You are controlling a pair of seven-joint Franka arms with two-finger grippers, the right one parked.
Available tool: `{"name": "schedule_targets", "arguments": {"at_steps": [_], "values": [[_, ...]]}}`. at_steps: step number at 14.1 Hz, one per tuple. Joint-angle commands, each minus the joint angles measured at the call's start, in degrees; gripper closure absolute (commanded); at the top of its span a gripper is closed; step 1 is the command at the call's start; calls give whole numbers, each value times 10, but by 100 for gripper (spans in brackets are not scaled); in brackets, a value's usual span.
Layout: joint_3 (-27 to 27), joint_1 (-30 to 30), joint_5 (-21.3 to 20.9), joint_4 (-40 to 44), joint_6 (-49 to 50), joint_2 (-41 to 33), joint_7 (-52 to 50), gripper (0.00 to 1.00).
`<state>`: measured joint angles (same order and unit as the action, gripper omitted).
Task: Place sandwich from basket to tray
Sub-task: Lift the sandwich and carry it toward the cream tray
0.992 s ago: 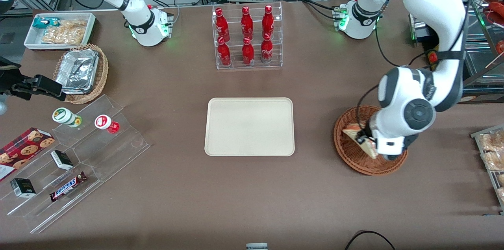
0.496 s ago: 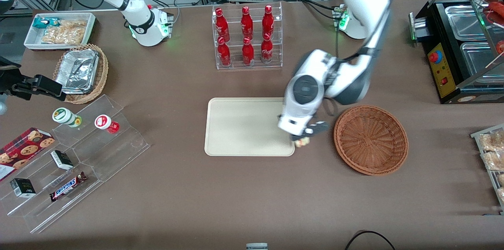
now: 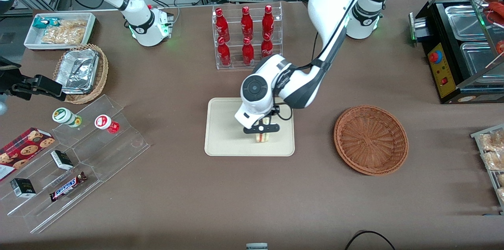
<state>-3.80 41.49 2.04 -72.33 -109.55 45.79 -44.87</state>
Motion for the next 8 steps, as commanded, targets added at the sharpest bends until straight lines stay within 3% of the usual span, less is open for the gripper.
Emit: {"name": "schedule_targets", "arguments": {"at_steps": [1,8], "values": [[1,13,2,55,12,46,9,74],[1,19,0,73,7,73,-10,68]]}}
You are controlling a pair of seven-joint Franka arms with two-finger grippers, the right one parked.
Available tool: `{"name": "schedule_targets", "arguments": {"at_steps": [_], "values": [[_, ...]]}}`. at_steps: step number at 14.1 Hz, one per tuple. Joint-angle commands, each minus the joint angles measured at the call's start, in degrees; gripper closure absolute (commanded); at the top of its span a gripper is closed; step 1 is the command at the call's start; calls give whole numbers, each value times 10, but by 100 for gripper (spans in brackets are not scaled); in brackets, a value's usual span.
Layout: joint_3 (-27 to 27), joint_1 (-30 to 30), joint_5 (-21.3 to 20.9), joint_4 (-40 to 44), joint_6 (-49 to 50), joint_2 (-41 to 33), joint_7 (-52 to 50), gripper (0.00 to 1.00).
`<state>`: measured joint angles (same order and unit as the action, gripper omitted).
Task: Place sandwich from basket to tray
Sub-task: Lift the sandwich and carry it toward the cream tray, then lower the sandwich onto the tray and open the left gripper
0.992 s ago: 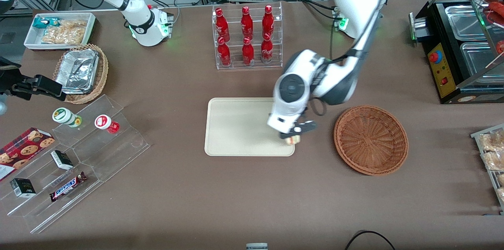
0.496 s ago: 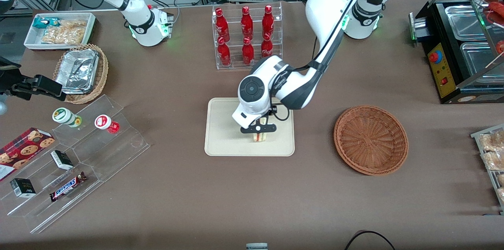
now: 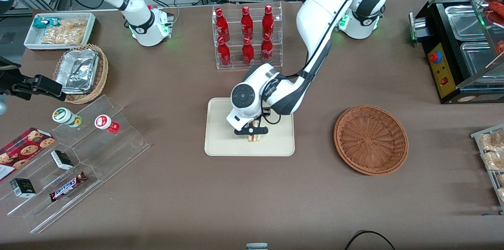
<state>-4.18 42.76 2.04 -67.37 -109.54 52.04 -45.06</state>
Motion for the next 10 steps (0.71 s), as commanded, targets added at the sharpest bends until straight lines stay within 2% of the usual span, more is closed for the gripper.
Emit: {"name": "schedule_targets", "arguments": {"at_steps": [1,2,3,8,10], "values": [[5,6,-1,23,8,11,-7,49],[5,6,-2,23,11,10,-6,16],[5,6,-1,23,16,4,-6,0],[12,-4,-4,12,99,-90,-2,0],[29,-42,0,-14,150,-152,14,0]]}}
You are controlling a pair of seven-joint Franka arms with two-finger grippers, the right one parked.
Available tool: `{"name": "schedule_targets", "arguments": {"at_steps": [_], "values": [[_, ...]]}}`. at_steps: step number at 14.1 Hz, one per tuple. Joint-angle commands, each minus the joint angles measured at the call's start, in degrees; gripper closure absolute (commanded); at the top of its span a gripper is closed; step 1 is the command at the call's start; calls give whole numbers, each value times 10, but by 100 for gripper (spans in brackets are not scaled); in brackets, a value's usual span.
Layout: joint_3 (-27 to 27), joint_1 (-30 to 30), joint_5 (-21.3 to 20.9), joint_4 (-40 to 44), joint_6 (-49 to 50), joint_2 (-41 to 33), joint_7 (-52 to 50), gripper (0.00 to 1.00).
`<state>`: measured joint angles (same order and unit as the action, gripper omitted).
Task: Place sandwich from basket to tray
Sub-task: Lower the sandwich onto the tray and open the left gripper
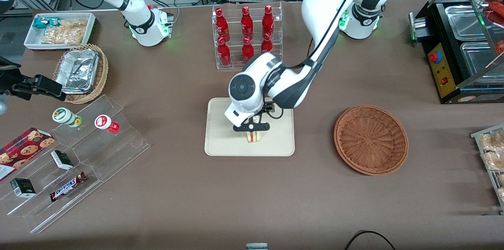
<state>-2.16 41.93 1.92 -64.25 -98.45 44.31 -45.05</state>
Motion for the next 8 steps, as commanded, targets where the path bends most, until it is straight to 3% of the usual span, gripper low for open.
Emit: {"name": "schedule_targets", "arguments": {"at_steps": [1,8], "values": [[8,-56,3,-66,56,-106,34,1],[9,-227,2,-258,94,-308,232,1]]}}
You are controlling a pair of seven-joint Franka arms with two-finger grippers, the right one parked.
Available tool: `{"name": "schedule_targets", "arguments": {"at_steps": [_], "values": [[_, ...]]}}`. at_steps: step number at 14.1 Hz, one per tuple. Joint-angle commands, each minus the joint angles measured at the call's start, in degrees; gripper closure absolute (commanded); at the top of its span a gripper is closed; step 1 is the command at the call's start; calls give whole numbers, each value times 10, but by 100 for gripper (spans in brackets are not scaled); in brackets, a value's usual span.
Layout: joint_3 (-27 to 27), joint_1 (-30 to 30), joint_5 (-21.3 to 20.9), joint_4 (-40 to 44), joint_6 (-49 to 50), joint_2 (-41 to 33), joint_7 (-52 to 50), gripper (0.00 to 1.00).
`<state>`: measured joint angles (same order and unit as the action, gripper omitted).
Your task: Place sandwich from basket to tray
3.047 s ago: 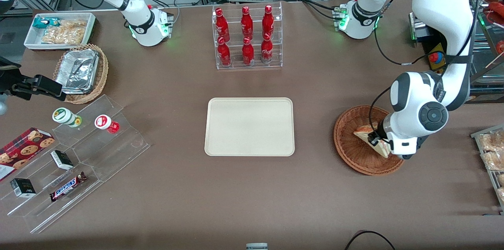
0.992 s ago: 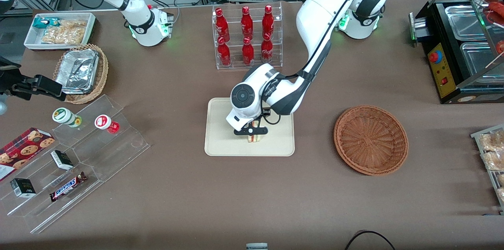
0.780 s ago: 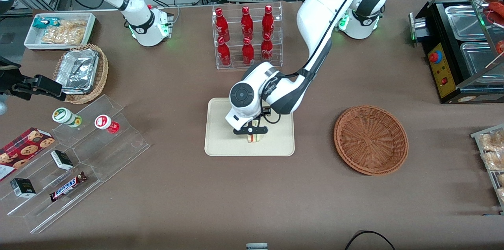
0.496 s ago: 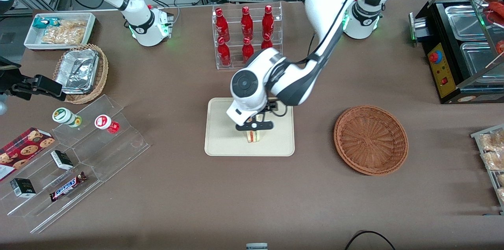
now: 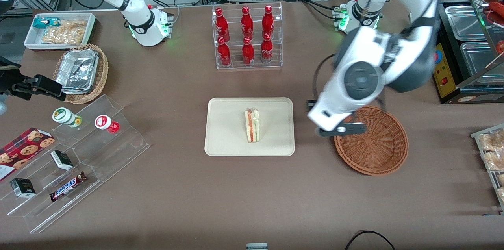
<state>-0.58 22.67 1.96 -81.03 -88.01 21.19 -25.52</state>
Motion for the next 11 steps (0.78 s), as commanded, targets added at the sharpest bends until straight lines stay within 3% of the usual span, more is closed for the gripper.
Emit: {"name": "schedule_targets", "arguments": {"at_steps": [1,7,11], "values": [[-7,-52,1,-108,-9,-97,54,0],[-5,-128,-7,-121,34,-175,107,0],[-5,-166,-48,-121,63,-196,130,0]]}}
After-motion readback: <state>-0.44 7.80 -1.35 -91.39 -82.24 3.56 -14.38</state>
